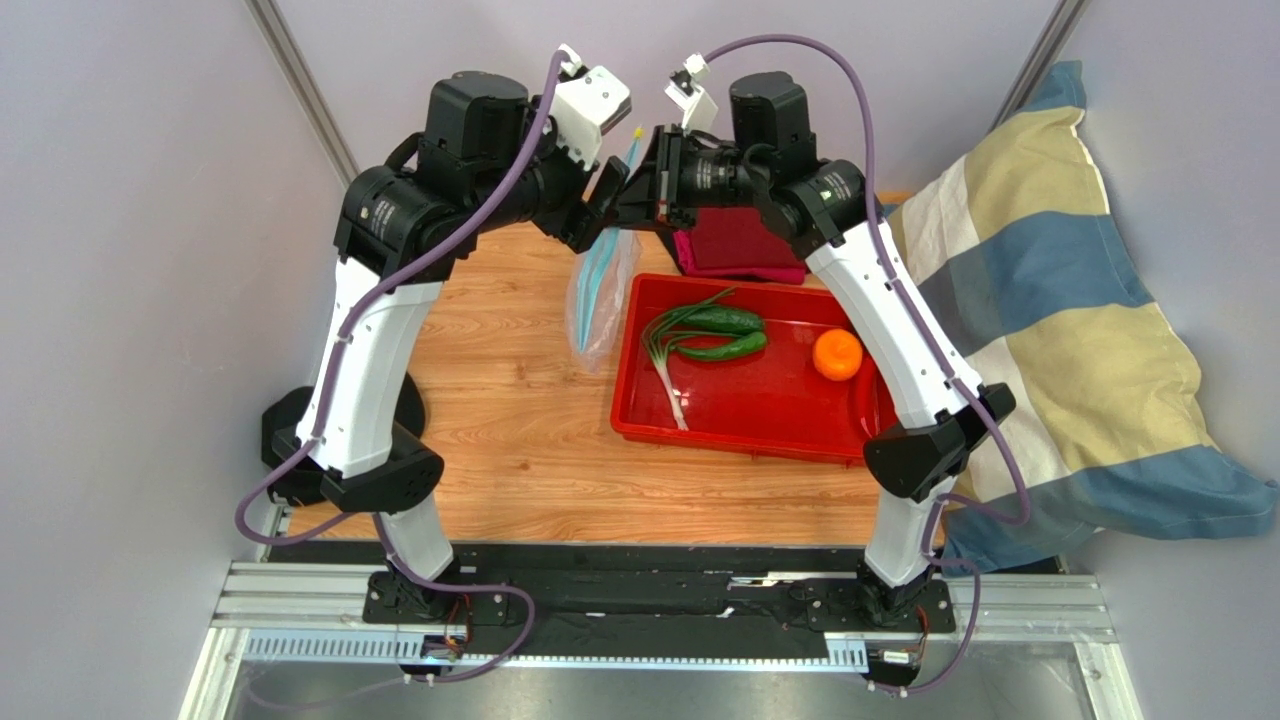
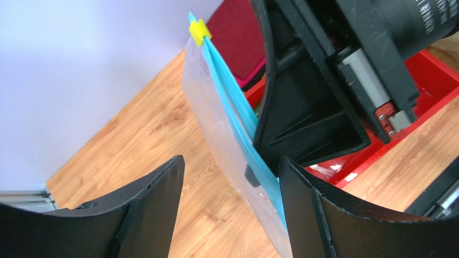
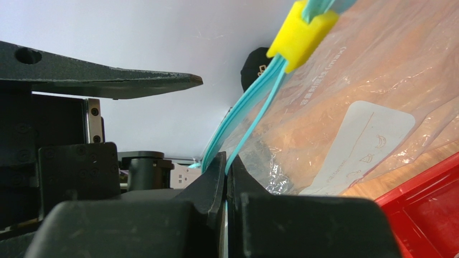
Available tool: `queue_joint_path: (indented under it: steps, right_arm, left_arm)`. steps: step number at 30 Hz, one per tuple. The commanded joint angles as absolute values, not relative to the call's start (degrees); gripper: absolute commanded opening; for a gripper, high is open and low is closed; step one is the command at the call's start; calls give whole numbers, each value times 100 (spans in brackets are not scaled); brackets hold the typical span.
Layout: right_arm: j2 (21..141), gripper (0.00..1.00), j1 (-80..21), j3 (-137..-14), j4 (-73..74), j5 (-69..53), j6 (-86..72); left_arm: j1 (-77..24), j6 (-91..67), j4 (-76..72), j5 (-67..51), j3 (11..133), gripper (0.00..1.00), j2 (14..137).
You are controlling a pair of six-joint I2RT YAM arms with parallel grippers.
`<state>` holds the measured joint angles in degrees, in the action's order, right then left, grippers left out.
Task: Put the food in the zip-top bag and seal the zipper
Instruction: Open the zipper of the food storage bag.
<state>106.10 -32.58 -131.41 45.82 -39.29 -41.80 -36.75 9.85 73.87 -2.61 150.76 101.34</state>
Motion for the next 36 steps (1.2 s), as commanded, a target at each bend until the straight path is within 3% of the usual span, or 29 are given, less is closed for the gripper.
queue_joint_path:
  steps: [1,10,17,18,21,27,30,36]
  right_arm:
    - [10116,0,-3173,-13157,3718,-4228,-4676]
    - [10152,0,-3182,-13105,3401,-4324,-4887]
    - [9967,0,-3112,-12700,3902,-4131,-4404]
    - [9975,0,-3111,-12691,3981,-4070,-4212]
    - [9976,0,-3050,-12727,4332,-4034,-3764]
    - [9949,0,-2883,-12674,4605,-4149,-3226]
    - [10010,0,-2743,-12805,4641,-4078,-3042]
    - [10536,0,-2461,-13613,4614,-3920,-2559]
  left_arm:
    - [-3726,1441,8367,-105,15179,73,10108]
    - [-3779,1635,8420,157,15152,75,10090]
    - [-3674,1319,8104,291,14635,54,9730]
    - [-3613,1249,7938,194,14547,31,9573]
    - [-3192,792,7726,-252,14186,0,9344]
    - [-1944,150,7437,-1570,14387,0,9177]
    - [-1566,26,6693,-1959,13898,0,8721]
    - [-1433,149,5898,-2065,12999,0,8568]
